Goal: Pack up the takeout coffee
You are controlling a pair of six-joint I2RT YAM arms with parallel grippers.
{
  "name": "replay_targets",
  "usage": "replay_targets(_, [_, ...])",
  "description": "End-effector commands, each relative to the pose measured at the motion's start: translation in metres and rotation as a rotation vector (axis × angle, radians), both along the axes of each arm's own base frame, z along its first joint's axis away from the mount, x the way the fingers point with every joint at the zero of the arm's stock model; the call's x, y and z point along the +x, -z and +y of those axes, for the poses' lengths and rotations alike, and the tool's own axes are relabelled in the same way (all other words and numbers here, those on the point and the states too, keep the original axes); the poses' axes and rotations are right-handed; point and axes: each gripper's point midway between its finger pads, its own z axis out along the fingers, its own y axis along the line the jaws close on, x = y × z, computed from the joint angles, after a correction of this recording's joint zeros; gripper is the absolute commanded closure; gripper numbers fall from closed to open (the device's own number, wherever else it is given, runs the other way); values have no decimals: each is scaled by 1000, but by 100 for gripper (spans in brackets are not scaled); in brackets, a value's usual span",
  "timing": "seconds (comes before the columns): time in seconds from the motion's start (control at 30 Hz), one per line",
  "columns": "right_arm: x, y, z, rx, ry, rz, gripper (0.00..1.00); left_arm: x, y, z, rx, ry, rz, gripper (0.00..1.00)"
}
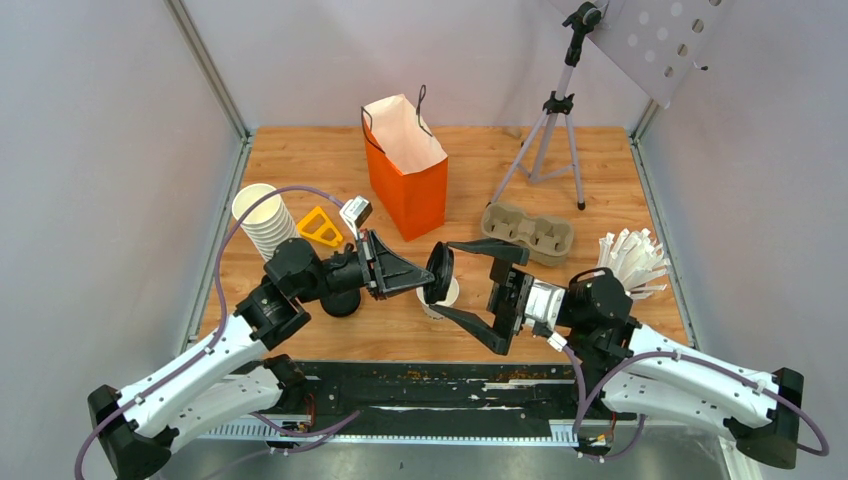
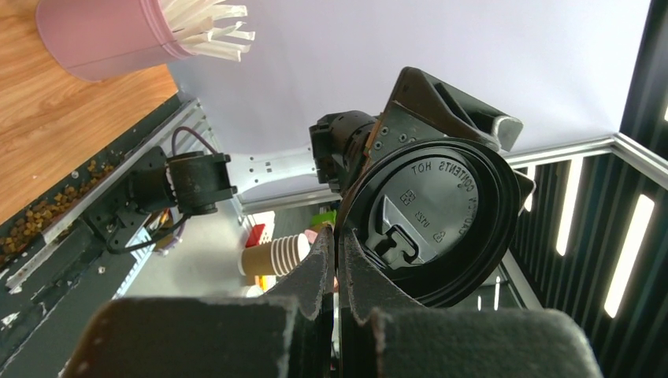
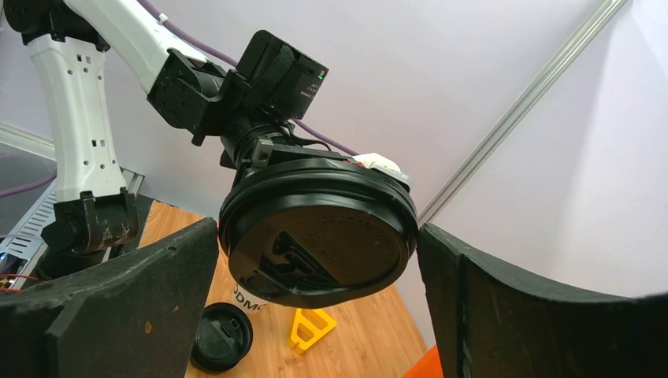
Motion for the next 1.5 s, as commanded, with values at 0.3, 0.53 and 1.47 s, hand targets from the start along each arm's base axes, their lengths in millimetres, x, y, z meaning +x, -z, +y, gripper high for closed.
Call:
replay_targets(0.3, [-1,0,-8,-25,30,-32,6,-13,-34,1,-47,59,-103,100])
replay_targets(0.53, [4,-9,-11,31,58,-28,11,-11,-28,0,-28,55,-91,100])
replay_targets(1.47, [46,29,-33,-82,278,409,33,31,-5,64,430,-347,-262,17])
